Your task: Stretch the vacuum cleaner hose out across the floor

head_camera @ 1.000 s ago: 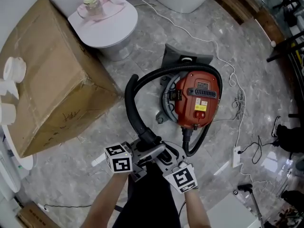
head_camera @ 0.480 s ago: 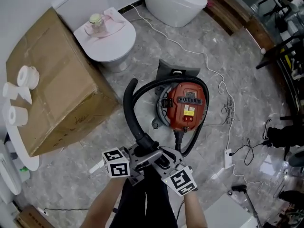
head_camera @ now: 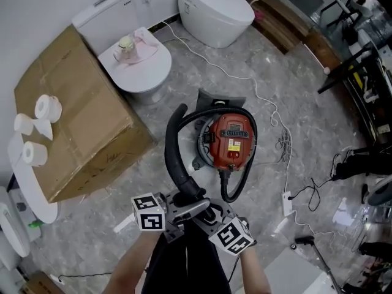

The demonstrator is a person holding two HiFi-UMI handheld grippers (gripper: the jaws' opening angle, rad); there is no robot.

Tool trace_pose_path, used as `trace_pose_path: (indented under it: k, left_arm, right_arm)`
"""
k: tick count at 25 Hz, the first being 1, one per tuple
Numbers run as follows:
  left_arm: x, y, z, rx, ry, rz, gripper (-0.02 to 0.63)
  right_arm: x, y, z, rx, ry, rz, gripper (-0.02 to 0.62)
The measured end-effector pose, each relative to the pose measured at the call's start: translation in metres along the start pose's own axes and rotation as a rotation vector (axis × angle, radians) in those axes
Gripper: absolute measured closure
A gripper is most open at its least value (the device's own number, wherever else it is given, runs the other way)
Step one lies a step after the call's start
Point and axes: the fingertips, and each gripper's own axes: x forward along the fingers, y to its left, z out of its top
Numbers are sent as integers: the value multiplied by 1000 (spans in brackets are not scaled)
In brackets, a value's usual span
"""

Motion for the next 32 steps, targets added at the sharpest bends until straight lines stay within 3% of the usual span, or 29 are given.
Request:
trace_pose_path:
  k: [6, 17, 24, 28, 32]
  left_arm:
    - [2, -64, 11, 75, 89, -54, 437]
    - [4, -186, 28, 176, 161, -151, 437]
    - [9, -247, 28, 166, 115, -253, 437]
    - [1, -262, 27, 228, 113, -254, 437]
    - [-2, -264, 29, 224, 92, -259, 437]
  right_arm:
    - [-33, 27, 48, -52, -76, -50, 382]
    - [-121, 78, 109, 19, -172, -183, 406]
    - [-169, 101, 127, -39, -191, -255, 407]
    - [-172, 112, 134, -46, -220, -283, 407]
    - [-173, 114, 136, -52, -226, -297, 407]
